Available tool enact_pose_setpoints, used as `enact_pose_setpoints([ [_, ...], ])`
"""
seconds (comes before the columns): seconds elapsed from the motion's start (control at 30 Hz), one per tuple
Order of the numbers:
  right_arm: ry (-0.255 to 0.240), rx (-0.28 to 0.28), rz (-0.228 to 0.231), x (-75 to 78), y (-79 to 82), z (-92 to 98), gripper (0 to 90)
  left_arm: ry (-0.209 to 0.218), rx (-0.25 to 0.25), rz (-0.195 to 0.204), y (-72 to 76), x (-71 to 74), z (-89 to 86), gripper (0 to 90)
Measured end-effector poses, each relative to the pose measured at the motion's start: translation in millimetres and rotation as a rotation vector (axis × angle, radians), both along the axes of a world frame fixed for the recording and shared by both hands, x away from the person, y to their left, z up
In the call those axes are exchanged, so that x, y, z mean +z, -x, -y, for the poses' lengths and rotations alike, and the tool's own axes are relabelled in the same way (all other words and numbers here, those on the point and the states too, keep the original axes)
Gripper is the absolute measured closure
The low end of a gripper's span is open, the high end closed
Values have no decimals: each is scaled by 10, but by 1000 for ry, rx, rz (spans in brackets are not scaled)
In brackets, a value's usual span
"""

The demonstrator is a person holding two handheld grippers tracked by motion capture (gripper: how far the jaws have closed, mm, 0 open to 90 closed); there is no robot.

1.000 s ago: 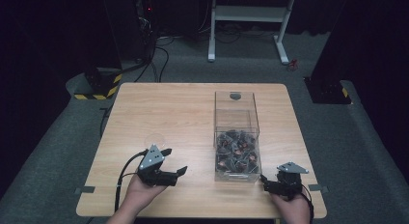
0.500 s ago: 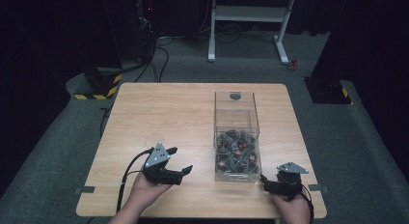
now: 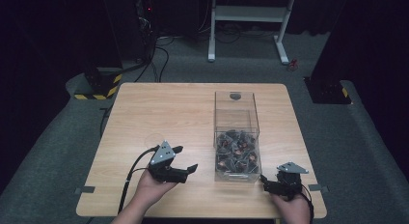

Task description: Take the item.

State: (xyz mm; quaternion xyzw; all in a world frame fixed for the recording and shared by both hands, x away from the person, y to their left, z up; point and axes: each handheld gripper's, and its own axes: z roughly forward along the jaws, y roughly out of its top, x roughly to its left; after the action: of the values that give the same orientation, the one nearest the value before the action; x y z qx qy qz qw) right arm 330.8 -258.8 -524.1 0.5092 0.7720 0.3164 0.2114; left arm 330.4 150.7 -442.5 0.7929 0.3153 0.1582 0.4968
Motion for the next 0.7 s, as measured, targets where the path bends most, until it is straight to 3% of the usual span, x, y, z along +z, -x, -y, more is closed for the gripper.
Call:
enact_pose_setpoints([
  [0.03, 0, 0, 0, 0, 0, 0, 138, 0, 0, 0, 0, 0, 0, 160],
  [0.07, 0, 0, 0, 0, 0, 0, 138, 66, 22, -25, 21, -13, 55, 160],
  [0.7, 0, 3, 0, 0, 1, -1, 138, 7, -42, -12, -95, 15, 186, 164],
])
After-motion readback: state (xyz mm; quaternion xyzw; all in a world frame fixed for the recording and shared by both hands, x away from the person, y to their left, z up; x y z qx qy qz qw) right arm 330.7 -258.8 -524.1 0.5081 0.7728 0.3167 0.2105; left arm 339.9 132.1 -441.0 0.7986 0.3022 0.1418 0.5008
